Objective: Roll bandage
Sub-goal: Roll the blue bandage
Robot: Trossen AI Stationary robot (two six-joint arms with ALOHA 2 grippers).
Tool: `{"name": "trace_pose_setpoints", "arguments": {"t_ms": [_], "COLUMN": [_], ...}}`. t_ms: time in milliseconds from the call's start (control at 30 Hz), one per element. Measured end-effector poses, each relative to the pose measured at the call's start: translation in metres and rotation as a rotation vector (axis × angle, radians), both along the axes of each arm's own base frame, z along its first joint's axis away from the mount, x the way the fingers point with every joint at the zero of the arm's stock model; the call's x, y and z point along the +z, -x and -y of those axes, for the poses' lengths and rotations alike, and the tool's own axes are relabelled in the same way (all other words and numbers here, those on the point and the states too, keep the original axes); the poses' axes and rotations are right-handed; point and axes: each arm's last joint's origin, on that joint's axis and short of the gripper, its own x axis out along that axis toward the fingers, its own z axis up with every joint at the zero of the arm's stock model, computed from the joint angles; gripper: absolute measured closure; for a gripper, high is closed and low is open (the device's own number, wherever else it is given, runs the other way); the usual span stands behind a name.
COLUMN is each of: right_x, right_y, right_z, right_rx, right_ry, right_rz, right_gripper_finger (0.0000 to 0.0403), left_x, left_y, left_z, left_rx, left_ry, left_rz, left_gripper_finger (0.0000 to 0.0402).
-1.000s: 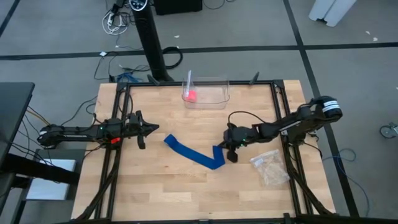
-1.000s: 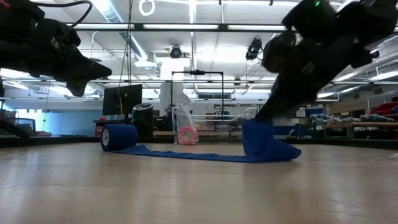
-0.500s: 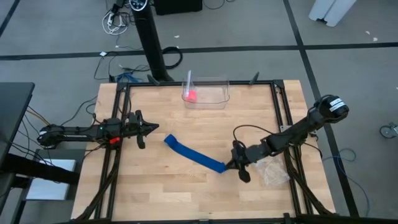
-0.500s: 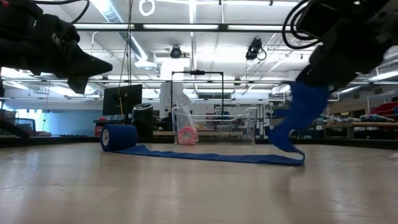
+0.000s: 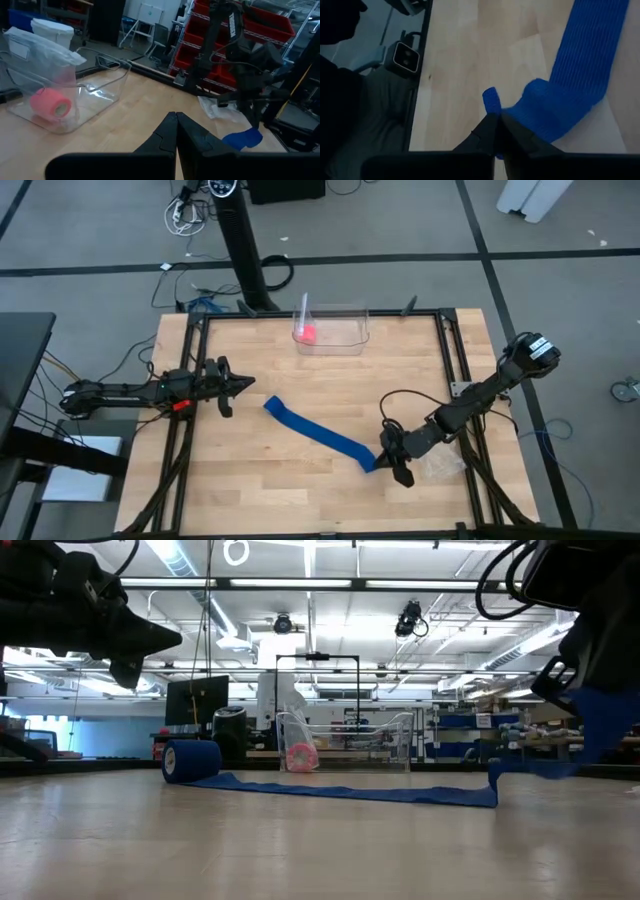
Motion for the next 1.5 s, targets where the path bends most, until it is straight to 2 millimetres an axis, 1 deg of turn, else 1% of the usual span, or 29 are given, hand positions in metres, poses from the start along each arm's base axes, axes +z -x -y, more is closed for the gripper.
{"name": "trace_pose_setpoints", "arguments": {"t_ms": [100, 333, 433, 533, 633, 767, 967, 1033, 1200, 1300, 1433, 1500], "right_x": [0.0, 0.001, 0.002, 0.003, 0.003, 0.0, -0.013, -0.015, -0.015, -0.018, -0.02, -0.019], "right_y": [0.0, 0.001, 0.001, 0.0, -0.002, -0.002, 0.003, 0.002, -0.003, -0.001, 0.001, 0.002], "right_z": [-0.001, -0.003, -0.004, -0.003, -0.001, 0.004, 0.017, 0.022, 0.031, 0.037, 0.038, 0.035], "right_rx": [0.0, 0.027, 0.039, 0.064, 0.077, 0.075, 0.029, 0.008, -0.021, -0.032, 0.013, 0.057], "right_ry": [-0.023, -0.106, -0.114, -0.089, -0.057, -0.011, 0.099, 0.122, 0.134, 0.123, 0.07, 0.051], "right_rz": [-0.007, -0.053, -0.043, -0.015, 0.003, -0.01, -0.153, -0.175, -0.175, -0.234, -0.291, -0.291], "right_gripper_finger": [0.0347, 0.028, 0.0265, 0.0263, 0.0277, 0.0319, 0.0393, 0.0398, 0.0391, 0.0393, 0.0397, 0.0398], "left_x": [0.0, 0.0, 0.0, 0.002, -0.001, -0.005, -0.011, -0.013, -0.018, -0.019, -0.021, -0.021], "left_y": [0.0, 0.0, 0.0, 0.0, -0.001, -0.002, -0.006, -0.007, -0.01, -0.011, -0.012, -0.012], "left_z": [0.0, 0.001, 0.001, 0.003, 0.004, 0.008, 0.01, 0.01, 0.01, 0.01, 0.009, 0.009], "left_rx": [-0.012, -0.042, -0.049, -0.089, -0.103, -0.127, -0.089, -0.076, -0.054, -0.053, -0.044, -0.037], "left_ry": [-0.004, -0.005, -0.004, -0.006, -0.005, -0.004, -0.004, -0.005, -0.007, -0.003, -0.001, 0.008], "left_rz": [0.0, -0.001, 0.003, 0.019, -0.009, -0.05, -0.115, -0.139, -0.187, -0.198, -0.215, -0.22], "left_gripper_finger": [0.0388, 0.0366, 0.0366, 0.0375, 0.0391, 0.0395, 0.0393, 0.0392, 0.0392, 0.0392, 0.0392, 0.0392]}}
